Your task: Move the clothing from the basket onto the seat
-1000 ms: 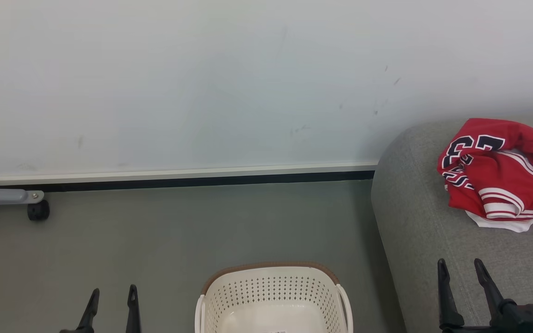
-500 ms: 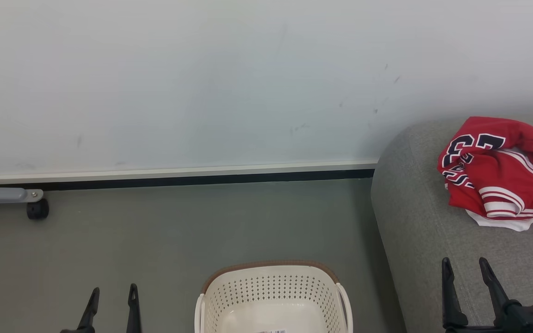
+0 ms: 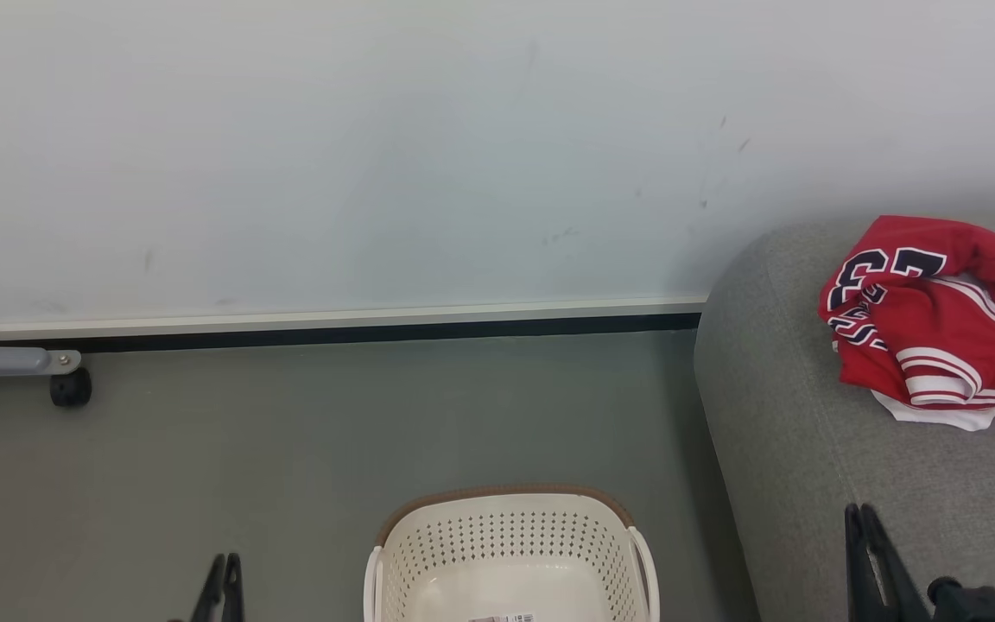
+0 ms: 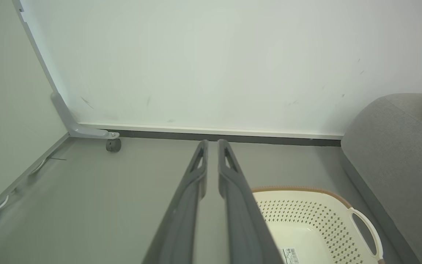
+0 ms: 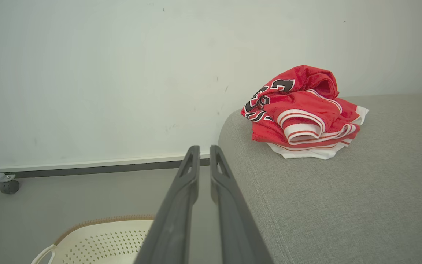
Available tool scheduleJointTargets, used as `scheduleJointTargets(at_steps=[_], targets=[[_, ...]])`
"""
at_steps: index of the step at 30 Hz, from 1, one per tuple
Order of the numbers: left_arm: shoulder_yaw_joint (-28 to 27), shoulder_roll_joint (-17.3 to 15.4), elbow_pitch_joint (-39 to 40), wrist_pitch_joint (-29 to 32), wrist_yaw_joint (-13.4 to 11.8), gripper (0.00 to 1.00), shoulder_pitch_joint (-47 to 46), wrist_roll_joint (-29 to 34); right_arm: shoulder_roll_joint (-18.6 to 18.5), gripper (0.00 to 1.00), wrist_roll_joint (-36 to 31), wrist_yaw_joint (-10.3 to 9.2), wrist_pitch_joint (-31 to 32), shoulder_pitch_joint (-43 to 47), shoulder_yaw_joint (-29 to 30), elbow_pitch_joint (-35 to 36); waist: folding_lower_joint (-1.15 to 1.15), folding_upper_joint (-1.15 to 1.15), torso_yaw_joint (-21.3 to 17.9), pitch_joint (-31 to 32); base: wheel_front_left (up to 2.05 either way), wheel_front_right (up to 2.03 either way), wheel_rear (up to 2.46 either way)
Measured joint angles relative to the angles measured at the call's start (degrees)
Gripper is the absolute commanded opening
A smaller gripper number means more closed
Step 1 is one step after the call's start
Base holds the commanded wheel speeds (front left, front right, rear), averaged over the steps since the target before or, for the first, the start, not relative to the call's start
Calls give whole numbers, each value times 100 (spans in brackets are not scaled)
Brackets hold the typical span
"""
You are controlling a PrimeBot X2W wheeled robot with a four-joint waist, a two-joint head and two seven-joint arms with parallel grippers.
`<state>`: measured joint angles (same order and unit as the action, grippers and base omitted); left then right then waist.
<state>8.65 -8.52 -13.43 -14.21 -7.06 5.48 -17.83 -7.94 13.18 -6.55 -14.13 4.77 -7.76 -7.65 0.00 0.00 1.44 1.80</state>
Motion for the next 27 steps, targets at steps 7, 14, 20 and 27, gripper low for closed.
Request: scheduleJointTargets(at_steps=[7, 14, 20, 27], targets=[[-49, 66, -143, 98, 55, 0, 81, -142, 63, 0, 175, 52, 65, 76, 38, -180, 0, 0, -7, -10, 0, 0, 0], [-144, 109, -179, 260, 158, 0, 52, -745, 103, 0, 704, 137, 225, 38, 168, -243, 0, 0, -17, -23, 0, 0, 0], [-231, 136, -205, 371, 214, 0, 10, -1122, 134, 0, 1201, 211, 356, -6, 241, -287, 0, 0, -25, -31, 0, 0, 0], [-337, 175, -224, 552, 318, 0, -80, -1753, 167, 0, 1855, 312, 537, -82, 378, -366, 0, 0, -37, -46, 0, 0, 0]])
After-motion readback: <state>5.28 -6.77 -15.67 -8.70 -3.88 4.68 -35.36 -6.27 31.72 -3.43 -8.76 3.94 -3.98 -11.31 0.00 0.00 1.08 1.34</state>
